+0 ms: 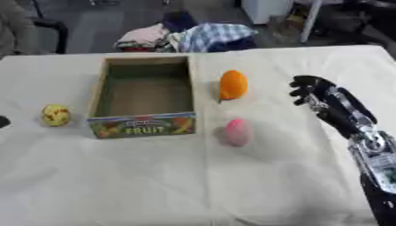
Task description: Pick up objects on the table and place them in the box.
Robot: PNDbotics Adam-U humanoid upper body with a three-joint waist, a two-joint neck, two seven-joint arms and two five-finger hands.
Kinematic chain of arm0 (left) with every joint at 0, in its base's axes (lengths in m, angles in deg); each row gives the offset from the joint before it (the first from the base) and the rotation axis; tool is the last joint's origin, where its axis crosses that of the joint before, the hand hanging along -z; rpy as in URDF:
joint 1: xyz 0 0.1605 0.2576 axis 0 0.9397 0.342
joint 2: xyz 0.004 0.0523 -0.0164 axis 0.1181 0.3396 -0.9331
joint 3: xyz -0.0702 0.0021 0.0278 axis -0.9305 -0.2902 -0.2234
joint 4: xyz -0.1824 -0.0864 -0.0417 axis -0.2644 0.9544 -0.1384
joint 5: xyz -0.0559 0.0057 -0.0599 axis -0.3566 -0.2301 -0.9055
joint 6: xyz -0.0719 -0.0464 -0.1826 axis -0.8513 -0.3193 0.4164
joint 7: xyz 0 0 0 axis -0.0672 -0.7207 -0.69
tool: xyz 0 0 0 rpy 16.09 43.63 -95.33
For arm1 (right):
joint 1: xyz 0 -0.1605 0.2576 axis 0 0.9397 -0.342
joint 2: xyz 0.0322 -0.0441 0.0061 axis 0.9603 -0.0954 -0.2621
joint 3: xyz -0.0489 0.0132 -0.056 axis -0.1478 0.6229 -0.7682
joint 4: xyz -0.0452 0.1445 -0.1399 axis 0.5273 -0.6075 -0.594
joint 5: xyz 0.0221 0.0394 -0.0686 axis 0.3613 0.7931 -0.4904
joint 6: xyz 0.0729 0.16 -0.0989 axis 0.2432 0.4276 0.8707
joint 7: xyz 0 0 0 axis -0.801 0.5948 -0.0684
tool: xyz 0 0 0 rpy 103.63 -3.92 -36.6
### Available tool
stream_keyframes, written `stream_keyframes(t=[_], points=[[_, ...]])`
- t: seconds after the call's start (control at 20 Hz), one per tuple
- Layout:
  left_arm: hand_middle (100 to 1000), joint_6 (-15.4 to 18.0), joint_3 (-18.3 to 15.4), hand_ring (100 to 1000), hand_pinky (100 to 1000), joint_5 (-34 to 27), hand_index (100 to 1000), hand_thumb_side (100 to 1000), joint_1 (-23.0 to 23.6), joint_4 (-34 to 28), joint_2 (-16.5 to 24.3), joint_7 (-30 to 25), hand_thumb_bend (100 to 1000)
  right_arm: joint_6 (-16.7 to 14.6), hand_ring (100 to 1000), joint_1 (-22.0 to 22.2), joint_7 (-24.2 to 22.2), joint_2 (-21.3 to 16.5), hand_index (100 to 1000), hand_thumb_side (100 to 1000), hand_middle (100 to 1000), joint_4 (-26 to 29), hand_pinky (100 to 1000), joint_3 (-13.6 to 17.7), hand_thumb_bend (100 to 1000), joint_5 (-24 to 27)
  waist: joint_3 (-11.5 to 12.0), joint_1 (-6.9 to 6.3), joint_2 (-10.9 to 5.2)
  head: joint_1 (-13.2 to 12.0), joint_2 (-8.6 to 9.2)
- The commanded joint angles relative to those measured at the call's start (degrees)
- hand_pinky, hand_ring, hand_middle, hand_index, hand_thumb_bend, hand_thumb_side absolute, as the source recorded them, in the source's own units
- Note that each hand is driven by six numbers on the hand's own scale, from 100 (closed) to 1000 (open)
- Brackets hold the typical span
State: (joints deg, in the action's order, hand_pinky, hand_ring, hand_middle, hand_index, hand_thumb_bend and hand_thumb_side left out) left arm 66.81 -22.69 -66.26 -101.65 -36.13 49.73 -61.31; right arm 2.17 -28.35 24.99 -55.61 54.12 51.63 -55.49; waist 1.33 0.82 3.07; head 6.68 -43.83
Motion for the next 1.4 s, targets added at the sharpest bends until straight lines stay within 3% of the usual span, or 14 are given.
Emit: stream_keyframes(t=[0.05, 0.75, 1.05, 1.4], points=[[681, 0.6, 1.1, 660, 832, 1.94, 844, 415, -2.93, 4.32, 2.86, -1.27, 722, -0.13, 761, -0.91, -0.29, -1.36, 871, 660, 768, 0.85, 690, -0.06, 100, -0.32, -0.2, -0.22, -0.67, -0.11, -0.29], [668, 5.87, 5.2, 653, 807, 14.97, 823, 454, -17.27, 27.14, -3.95, -4.9, 748, -0.21, 759, -1.08, -0.82, -1.26, 871, 663, 767, 0.68, 690, -0.77, 100, -0.15, -1.2, -0.38, -0.66, -0.65, -0.29], [655, 7.68, 5.12, 642, 791, 21.32, 806, 447, -22.23, 34.75, -8.1, -3.5, 753, -0.23, 759, -1.2, -1.1, -1.14, 871, 663, 766, 0.73, 690, -1.03, 100, -0.05, -1.64, -0.39, -0.64, -1.17, -0.29], [617, 8.63, 4.05, 617, 780, 28.08, 789, 454, -24.85, 41.68, -11.31, -2.47, 750, -0.22, 759, -1.44, -1.29, -1.06, 871, 665, 765, 0.75, 690, -1.28, 100, 0.04, -2.53, -0.44, -0.46, -1.76, -0.29]])
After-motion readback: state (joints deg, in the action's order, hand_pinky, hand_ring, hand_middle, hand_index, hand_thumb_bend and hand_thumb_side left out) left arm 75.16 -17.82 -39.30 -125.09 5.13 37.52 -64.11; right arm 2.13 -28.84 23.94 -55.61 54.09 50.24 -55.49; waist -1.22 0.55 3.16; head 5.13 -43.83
